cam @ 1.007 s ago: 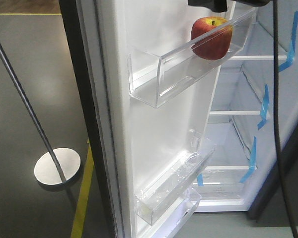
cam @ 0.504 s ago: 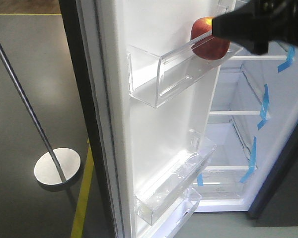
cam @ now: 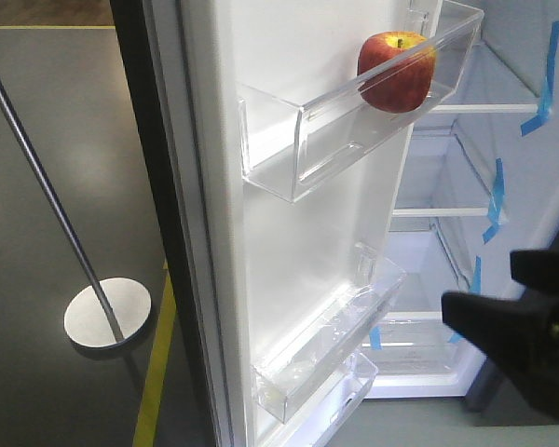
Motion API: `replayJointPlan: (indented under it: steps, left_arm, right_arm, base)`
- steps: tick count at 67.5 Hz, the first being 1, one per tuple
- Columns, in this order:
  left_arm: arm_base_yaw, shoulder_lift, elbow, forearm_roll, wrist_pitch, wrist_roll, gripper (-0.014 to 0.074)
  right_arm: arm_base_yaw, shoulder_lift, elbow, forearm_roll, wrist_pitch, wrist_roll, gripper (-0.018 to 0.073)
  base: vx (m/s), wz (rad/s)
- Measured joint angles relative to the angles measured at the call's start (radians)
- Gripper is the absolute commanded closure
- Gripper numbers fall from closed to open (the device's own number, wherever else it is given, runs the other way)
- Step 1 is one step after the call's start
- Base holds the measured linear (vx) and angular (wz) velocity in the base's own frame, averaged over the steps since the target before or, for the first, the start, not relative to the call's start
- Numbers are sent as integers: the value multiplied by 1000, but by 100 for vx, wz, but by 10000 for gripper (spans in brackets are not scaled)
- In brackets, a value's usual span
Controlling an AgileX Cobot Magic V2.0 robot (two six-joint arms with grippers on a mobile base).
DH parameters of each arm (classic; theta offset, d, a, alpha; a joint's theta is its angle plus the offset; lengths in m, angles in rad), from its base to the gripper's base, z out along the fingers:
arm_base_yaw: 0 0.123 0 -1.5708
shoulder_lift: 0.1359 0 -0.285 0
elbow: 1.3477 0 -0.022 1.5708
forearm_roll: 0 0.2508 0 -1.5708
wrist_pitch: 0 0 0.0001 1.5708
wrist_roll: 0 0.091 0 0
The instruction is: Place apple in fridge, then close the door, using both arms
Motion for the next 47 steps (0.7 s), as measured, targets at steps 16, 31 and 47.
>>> replayJointPlan:
  steps: [16,31,47]
  left_arm:
    - [0,0,0,0,0,0,603]
    - [0,0,0,0,0,0,603]
    - [0,0,0,0,0,1,603]
  right_arm:
    - [0,-167,150,15,94,20,-20]
    - [0,-278,211,18,167,41,-20]
    - [0,-329,242,18,221,48,-20]
  base:
    - [0,0]
    - [0,0]
    - [0,0]
